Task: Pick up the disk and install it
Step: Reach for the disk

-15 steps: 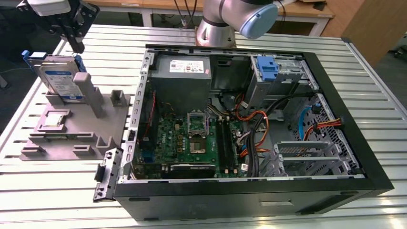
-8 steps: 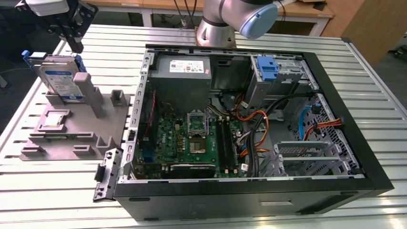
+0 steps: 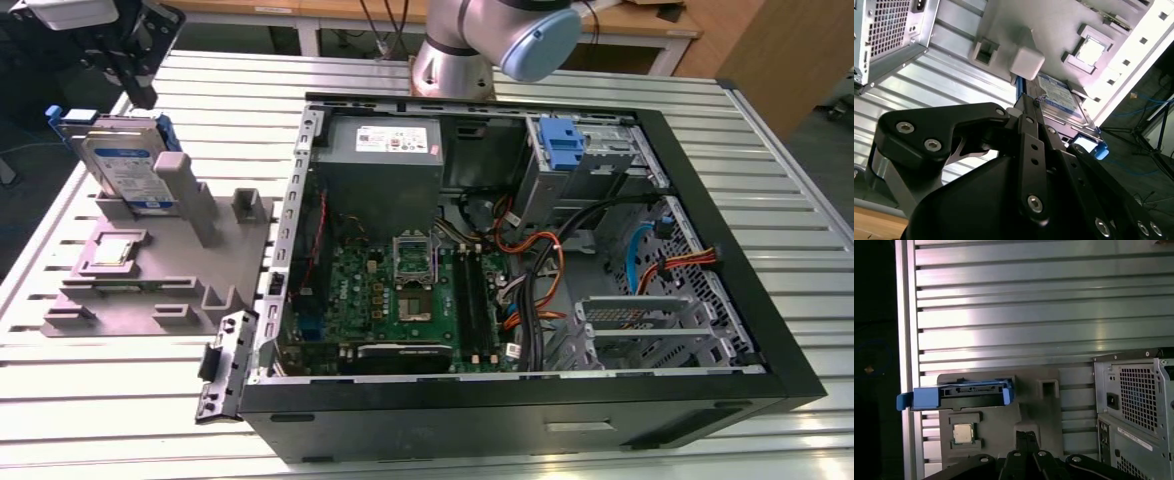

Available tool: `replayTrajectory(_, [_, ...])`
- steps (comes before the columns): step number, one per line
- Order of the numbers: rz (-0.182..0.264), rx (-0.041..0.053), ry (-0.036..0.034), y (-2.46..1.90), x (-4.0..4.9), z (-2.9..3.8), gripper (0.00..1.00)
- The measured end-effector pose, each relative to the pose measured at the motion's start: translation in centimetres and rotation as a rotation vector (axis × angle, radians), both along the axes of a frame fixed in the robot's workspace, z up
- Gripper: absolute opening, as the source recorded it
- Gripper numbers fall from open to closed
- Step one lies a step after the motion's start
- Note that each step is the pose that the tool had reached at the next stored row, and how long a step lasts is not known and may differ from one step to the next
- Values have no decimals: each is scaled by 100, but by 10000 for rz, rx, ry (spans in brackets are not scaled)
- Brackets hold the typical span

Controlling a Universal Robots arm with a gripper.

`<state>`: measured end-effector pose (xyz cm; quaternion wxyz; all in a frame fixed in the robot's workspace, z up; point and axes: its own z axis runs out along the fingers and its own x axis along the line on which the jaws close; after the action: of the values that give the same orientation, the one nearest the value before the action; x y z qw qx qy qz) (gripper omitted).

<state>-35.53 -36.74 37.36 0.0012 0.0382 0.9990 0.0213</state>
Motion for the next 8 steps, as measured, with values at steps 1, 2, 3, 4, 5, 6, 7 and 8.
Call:
replayTrajectory(1, [0, 0, -1, 13, -28, -1, 10])
replayTrajectory(2, [0, 0, -1, 26, -59, -2, 10])
replayTrajectory(3, [1, 1, -1, 39, -89, -4, 10])
replayTrajectory(4, [1, 1, -2, 48, -117, -6, 10])
replayTrajectory(5, [1, 1, -1, 52, -147, -7, 10])
replayTrajectory(6, [0, 1, -1, 53, -175, -9, 10])
replayTrajectory(7, [0, 0, 0, 54, -196, -10, 10])
replayTrajectory(8, [0, 0, 0, 55, -204, -11, 10])
